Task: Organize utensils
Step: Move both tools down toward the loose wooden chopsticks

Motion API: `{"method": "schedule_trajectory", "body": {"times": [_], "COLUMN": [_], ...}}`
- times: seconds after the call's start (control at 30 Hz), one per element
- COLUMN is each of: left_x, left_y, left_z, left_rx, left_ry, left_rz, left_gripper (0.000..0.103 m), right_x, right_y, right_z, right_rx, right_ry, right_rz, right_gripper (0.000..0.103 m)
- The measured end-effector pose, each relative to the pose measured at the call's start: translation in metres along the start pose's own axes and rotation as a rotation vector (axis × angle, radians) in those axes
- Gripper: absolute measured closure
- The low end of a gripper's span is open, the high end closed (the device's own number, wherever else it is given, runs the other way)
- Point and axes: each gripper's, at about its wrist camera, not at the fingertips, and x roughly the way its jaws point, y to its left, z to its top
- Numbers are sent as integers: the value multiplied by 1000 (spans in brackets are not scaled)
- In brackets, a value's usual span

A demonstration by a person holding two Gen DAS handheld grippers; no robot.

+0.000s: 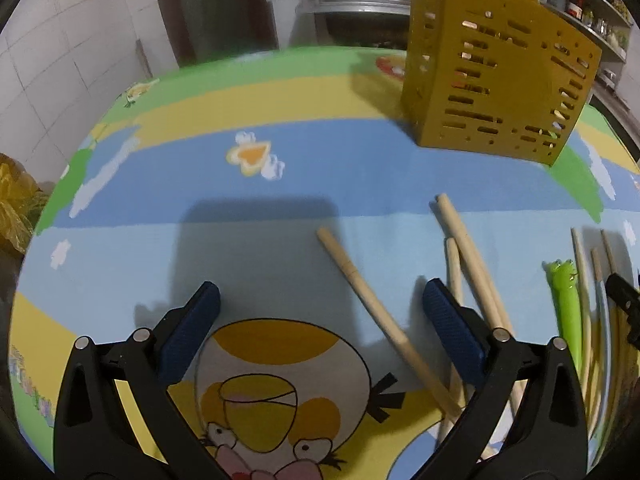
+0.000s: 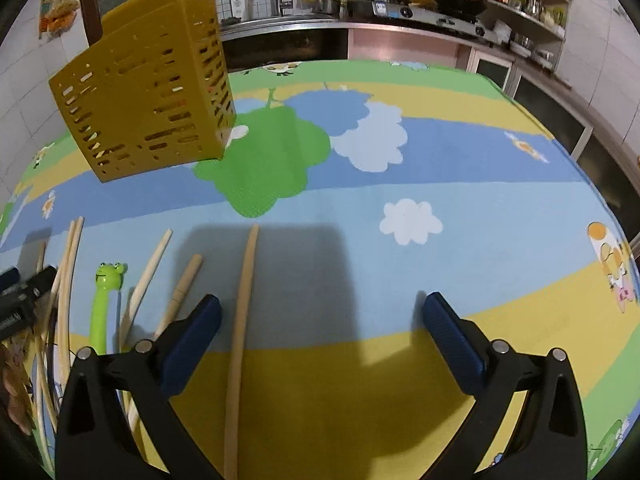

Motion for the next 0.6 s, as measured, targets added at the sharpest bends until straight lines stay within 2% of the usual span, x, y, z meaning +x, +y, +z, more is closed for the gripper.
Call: {"method": "schedule_trajectory", "body": {"times": [0.17, 0.6], "left_x": [2, 5], "left_y": [6, 10], "left_z": [0, 3], "left_rx": [-25, -17], "left_ry": [1, -4], "left_rz": [-35, -56], "left_gripper": [4, 4], "right_x": [1, 0], "right_y": [1, 2], "right_z": [-1, 1], "right_rx": [-3, 2], "right_ry": [2, -6], "right_rz": [-1, -11], "right_gripper": [3, 5]}}
